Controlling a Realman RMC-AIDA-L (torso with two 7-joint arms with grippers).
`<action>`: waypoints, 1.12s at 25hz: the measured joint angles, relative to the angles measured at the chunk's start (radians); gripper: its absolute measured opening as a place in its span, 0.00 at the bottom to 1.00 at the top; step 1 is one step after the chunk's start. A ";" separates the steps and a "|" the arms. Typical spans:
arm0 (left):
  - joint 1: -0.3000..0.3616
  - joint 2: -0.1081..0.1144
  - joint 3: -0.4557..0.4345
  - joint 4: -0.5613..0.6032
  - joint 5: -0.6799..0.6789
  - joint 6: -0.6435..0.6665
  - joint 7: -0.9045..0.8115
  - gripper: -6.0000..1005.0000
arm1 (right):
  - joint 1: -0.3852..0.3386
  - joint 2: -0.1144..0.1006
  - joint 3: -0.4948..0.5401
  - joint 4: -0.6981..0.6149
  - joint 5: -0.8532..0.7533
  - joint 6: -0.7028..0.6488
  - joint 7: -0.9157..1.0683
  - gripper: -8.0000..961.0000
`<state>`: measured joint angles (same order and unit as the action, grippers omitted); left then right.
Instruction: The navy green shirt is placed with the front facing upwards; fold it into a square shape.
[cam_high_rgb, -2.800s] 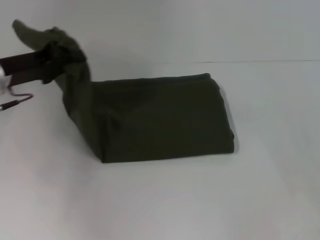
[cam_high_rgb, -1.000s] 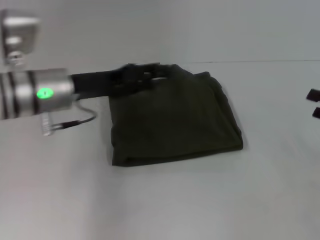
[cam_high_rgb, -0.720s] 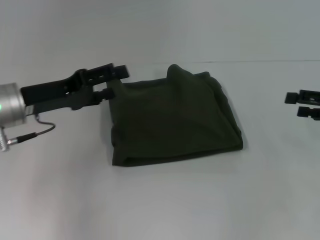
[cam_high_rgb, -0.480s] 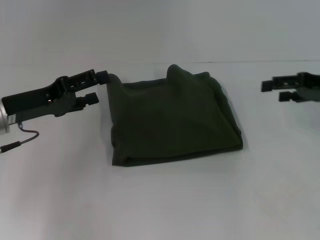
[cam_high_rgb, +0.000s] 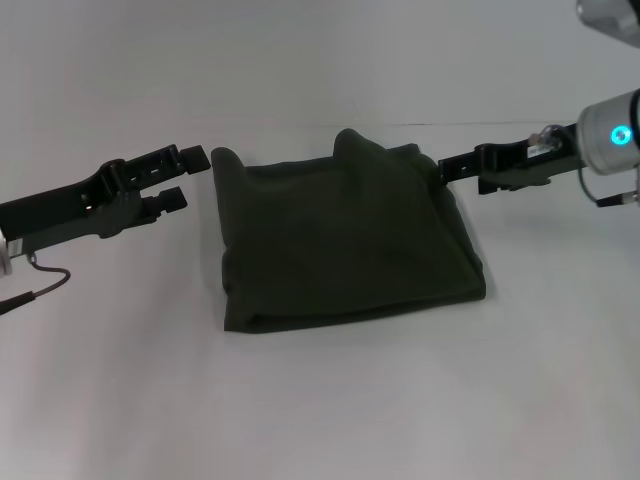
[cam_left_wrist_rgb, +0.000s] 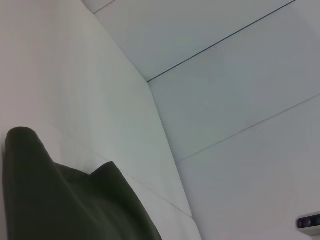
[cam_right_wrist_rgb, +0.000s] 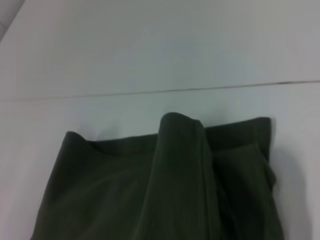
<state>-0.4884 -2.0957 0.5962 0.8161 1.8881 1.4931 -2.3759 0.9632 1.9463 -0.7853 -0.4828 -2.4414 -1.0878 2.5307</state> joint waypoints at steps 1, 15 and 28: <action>0.000 0.000 0.000 -0.001 -0.001 -0.001 0.001 0.93 | 0.003 0.006 0.000 0.010 0.000 0.018 -0.002 0.94; -0.002 -0.004 -0.002 -0.015 -0.005 -0.027 0.025 0.93 | 0.001 0.078 -0.032 0.084 0.005 0.158 -0.013 0.93; 0.002 -0.004 -0.004 -0.015 0.000 -0.035 0.034 0.93 | 0.008 0.099 -0.057 0.098 0.001 0.196 -0.003 0.92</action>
<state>-0.4867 -2.1000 0.5922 0.8007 1.8884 1.4579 -2.3417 0.9711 2.0457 -0.8427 -0.3851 -2.4408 -0.8921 2.5277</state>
